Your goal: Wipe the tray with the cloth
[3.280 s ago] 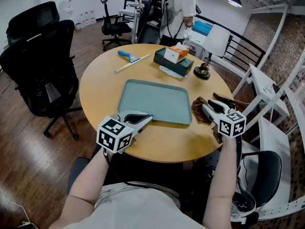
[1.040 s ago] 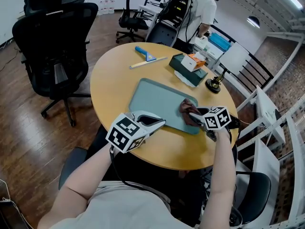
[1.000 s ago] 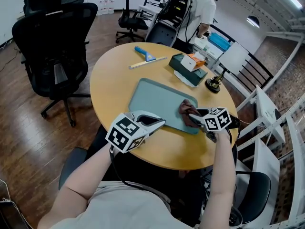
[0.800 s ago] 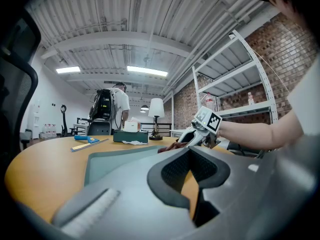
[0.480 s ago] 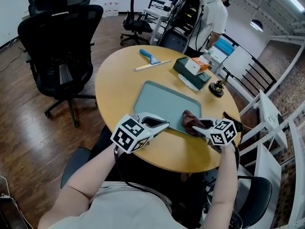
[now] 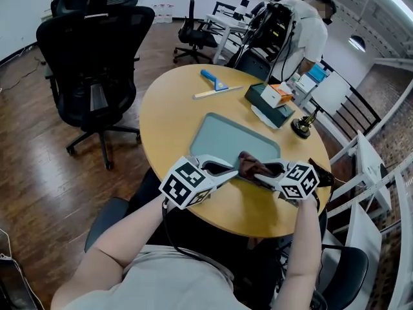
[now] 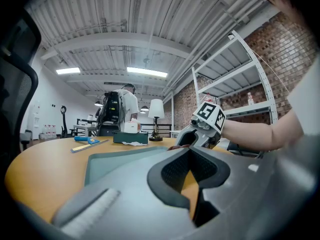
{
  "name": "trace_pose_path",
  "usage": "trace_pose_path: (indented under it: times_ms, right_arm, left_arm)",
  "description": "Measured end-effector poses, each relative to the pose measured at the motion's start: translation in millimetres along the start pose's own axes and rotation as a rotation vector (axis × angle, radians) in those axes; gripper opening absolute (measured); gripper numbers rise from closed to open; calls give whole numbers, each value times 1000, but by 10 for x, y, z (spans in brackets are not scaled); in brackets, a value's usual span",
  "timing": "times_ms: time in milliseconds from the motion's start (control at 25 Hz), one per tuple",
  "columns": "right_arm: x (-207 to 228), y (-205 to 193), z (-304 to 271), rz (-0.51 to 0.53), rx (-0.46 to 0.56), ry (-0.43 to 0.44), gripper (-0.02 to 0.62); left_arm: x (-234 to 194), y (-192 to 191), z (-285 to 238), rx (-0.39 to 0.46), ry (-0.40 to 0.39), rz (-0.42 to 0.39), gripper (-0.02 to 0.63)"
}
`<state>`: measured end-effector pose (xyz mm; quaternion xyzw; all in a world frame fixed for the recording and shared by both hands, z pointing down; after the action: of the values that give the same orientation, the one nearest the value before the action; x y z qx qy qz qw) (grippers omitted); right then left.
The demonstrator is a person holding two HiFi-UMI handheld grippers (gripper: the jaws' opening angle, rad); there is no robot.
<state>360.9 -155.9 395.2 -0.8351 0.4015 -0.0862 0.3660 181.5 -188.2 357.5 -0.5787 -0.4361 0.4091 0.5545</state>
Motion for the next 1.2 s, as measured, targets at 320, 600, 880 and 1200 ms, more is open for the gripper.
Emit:
trace_pose_path:
  times_ms: [320, 600, 880, 1200]
  right_arm:
    - [113, -3, -121, -9, -21, 33, 137]
    - [571, -90, -151, -94, -27, -33, 137]
    - [995, -164, -190, -148, -62, -143, 138]
    - [1322, -243, -189, -186, -114, -243, 137]
  left_arm:
    - [-21, 9, 8, 12, 5, -3, 321]
    - [-9, 48, -2, 25, 3, -10, 321]
    - [-32, 42, -3, 19, 7, -8, 321]
    - [-14, 43, 3, 20, 8, -7, 321]
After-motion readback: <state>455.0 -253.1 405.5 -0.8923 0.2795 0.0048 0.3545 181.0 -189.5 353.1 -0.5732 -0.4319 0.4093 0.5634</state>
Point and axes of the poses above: the fingertips, and each gripper's own axes: z backward along the fingers, x to its right, y out of its top, the point moved 5 cm from there along z, backward along the fingers, and after that the axes turned 5 degrees about y, right-handed, at the moved point
